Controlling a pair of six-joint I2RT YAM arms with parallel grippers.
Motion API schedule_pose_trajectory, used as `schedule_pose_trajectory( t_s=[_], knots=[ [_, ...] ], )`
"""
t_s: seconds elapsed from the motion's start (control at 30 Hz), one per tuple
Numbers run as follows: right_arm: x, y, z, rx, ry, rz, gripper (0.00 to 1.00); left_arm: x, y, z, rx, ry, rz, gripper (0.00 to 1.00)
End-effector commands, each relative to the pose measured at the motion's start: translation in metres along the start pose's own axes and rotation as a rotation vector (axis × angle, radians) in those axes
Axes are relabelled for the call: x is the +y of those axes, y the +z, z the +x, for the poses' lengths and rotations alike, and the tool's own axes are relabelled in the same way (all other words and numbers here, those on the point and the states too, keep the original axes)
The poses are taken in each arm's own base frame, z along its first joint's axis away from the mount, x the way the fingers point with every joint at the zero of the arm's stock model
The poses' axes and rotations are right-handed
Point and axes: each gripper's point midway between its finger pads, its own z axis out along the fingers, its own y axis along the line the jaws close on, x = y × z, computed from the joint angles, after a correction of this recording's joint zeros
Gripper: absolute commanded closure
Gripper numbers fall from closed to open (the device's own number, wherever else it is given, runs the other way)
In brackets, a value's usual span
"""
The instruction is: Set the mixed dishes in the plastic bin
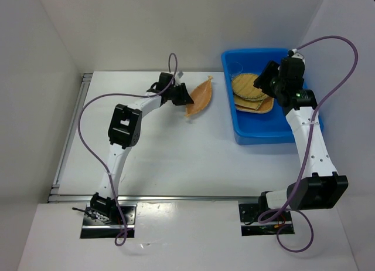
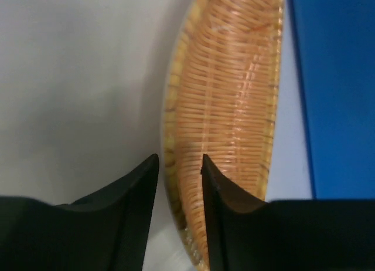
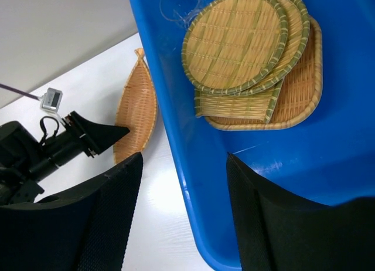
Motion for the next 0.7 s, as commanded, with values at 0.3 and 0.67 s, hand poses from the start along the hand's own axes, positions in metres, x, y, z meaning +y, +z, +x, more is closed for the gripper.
schedule_pose_trajectory(
  t_s=[0.3,0.67],
  knots=[
    [0.035,-0.002,0.013,0.043,-0.107,-0.134,0.31,-0.017,-0.01,-0.003,-0.01,0.074,-0.046,1.0],
    [0.107,0.057,0.115,0.337,-0.195,-0.372,0.28,-0.108,-0.123,-0.058,-0.169,0.045,0.084,1.0]
  ],
)
